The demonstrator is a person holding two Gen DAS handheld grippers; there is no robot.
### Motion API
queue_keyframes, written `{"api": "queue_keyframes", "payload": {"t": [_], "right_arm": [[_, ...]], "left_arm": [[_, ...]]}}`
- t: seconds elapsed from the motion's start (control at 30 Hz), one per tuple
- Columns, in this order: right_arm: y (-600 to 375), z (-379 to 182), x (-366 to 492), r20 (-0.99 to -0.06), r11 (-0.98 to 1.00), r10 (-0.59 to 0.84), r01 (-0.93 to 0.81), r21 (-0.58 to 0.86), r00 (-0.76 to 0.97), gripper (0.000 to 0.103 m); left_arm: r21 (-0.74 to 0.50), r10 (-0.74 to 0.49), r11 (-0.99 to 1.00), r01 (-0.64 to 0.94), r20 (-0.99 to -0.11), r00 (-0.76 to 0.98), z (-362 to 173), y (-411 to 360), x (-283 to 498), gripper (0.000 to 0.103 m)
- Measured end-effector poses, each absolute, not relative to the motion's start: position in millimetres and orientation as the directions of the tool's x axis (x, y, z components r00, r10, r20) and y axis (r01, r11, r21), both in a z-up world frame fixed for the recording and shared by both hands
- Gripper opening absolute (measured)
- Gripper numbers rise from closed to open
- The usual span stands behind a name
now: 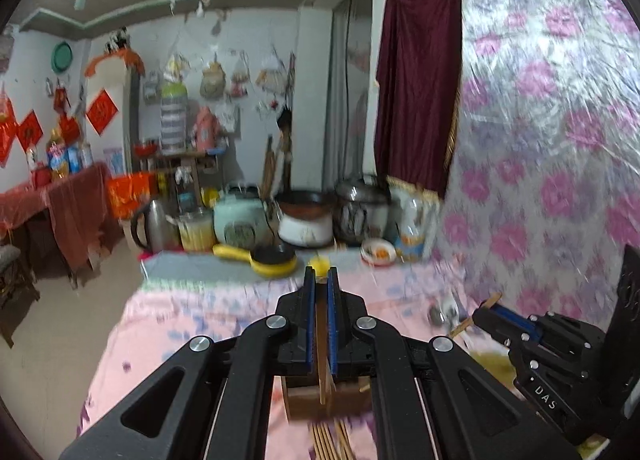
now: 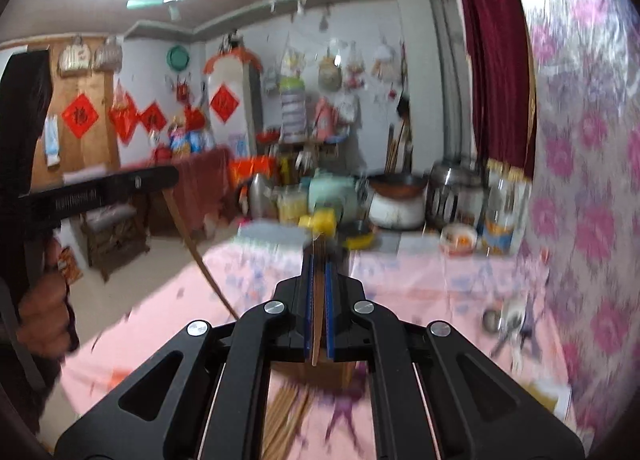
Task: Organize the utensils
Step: 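Carry the chopsticks to the wooden holder and open both tools to drop them in, then move both tools back over the chopstick pile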
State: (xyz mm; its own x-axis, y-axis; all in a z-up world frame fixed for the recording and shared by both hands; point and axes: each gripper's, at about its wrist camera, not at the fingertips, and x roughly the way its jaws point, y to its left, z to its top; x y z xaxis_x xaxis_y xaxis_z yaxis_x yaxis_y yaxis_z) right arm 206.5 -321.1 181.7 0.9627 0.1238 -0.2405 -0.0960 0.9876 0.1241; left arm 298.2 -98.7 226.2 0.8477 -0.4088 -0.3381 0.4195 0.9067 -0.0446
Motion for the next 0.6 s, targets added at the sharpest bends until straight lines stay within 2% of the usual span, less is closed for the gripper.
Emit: {"api": "queue_keyframes", "payload": {"t": [0.07, 0.13, 0.27, 0.3, 0.33, 0.4, 0.43, 0.47, 0.5, 0.53, 0.57, 0.6], "right_arm": [[-319.1, 177.8, 226.0, -0.256, 0.987, 0.120, -0.088, 0.136, 0.959, 0.006], [-316.2, 161.3, 243.6, -0.291, 0.986, 0.113, -0.072, 0.148, 0.950, 0.006], [-318.1, 109.3, 270.5, -0.417, 0.985, 0.107, -0.039, 0.169, 0.903, 0.007], [-320.8, 100.1, 273.0, -0.446, 0.984, 0.113, -0.038, 0.172, 0.888, 0.008], [-323.3, 95.1, 272.6, -0.458, 0.984, 0.114, -0.036, 0.175, 0.882, 0.012], [-330.7, 90.1, 264.4, -0.465, 0.984, 0.104, -0.025, 0.174, 0.879, 0.013], [-334.9, 90.8, 257.0, -0.459, 0.984, 0.100, -0.020, 0.177, 0.883, 0.014], [-337.5, 91.1, 251.0, -0.450, 0.983, 0.100, -0.017, 0.185, 0.887, 0.019], [-340.9, 92.0, 242.1, -0.435, 0.980, 0.100, -0.013, 0.199, 0.895, 0.025], [-343.3, 92.7, 230.6, -0.413, 0.978, 0.091, -0.002, 0.210, 0.906, 0.044], [-343.1, 92.7, 218.6, -0.385, 0.977, 0.075, 0.010, 0.215, 0.920, 0.069], [-343.4, 92.2, 208.0, -0.357, 0.976, 0.058, 0.022, 0.216, 0.932, 0.080]], "left_arm": [[-0.046, -0.399, 0.913, 0.406, -0.318, 0.860, 221.6, -105.0, 311.9, 0.006], [-0.056, -0.388, 0.918, 0.392, -0.334, 0.859, 206.2, -110.5, 328.1, 0.006], [-0.127, -0.370, 0.927, 0.352, -0.456, 0.810, 141.5, -113.3, 375.9, 0.006], [-0.148, -0.369, 0.928, 0.343, -0.496, 0.786, 125.8, -112.4, 384.5, 0.009], [-0.152, -0.355, 0.934, 0.324, -0.521, 0.777, 115.6, -109.8, 388.2, 0.016], [-0.138, -0.301, 0.953, 0.270, -0.558, 0.773, 98.9, -101.6, 390.8, 0.076], [-0.130, -0.276, 0.961, 0.246, -0.552, 0.787, 96.2, -95.7, 386.8, 0.087], [-0.129, -0.255, 0.967, 0.220, -0.528, 0.810, 96.8, -87.9, 379.2, 0.096], [-0.132, -0.247, 0.969, 0.208, -0.509, 0.825, 98.2, -81.2, 371.6, 0.097], [-0.132, -0.244, 0.970, 0.205, -0.504, 0.829, 98.4, -75.2, 367.0, 0.097], [-0.128, -0.240, 0.971, 0.203, -0.503, 0.830, 99.0, -69.4, 359.5, 0.097], [-0.121, -0.233, 0.973, 0.199, -0.505, 0.831, 98.5, -63.9, 351.8, 0.097]]}}
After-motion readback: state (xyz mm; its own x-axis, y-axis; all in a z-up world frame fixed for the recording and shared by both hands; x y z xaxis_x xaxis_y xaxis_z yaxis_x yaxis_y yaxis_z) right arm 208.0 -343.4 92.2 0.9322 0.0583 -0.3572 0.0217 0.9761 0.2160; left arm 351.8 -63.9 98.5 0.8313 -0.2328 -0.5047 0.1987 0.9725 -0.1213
